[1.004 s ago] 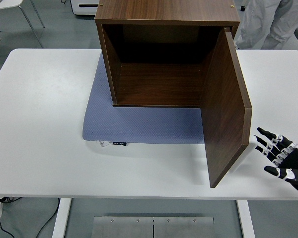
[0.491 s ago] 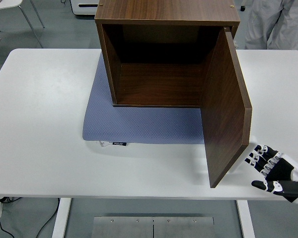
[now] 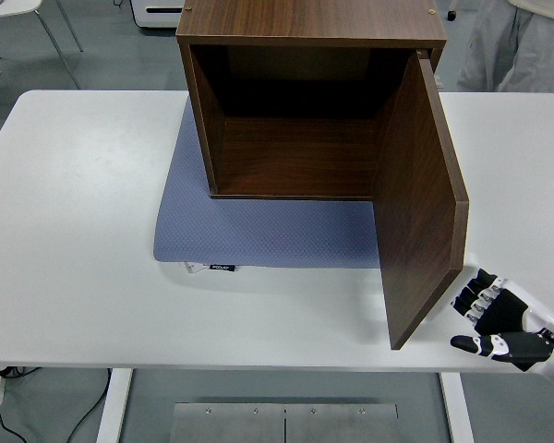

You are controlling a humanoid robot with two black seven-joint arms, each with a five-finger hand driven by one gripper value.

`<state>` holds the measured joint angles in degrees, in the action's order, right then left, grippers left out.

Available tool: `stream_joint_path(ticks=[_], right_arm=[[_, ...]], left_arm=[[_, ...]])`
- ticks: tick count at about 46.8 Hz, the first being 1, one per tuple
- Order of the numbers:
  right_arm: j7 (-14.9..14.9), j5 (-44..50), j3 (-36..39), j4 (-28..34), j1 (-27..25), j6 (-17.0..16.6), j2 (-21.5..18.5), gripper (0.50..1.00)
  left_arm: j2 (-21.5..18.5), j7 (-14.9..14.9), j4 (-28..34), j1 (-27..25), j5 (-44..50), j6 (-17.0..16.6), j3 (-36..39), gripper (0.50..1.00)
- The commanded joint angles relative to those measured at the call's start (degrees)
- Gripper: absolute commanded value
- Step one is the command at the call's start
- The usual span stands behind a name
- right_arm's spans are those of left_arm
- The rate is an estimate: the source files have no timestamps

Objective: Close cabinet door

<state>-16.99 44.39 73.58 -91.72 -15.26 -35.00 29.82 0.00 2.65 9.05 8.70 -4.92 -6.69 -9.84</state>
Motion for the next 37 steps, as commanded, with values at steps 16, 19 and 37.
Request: stream_joint_path(ticks=[16,19,37], right_arm=[[1.3,1.9,-3.8,0.0,2.4,0.0,-5.0,1.000],[1.5,1.9,-4.1,0.0,3.1,0.0,-5.0,1.000],[2.6,2.0,-7.7,0.0,6.5,0.0,-8.1,1.000]], left_arm=[[0.0,0.0,0.0,0.0,0.0,-0.1,0.0,1.000],[0.0,0.0,0.0,0.0,0.1,-0.1,0.0,1.000],[0.0,0.0,0.0,0.0,0.0,0.0,0.0,1.000]])
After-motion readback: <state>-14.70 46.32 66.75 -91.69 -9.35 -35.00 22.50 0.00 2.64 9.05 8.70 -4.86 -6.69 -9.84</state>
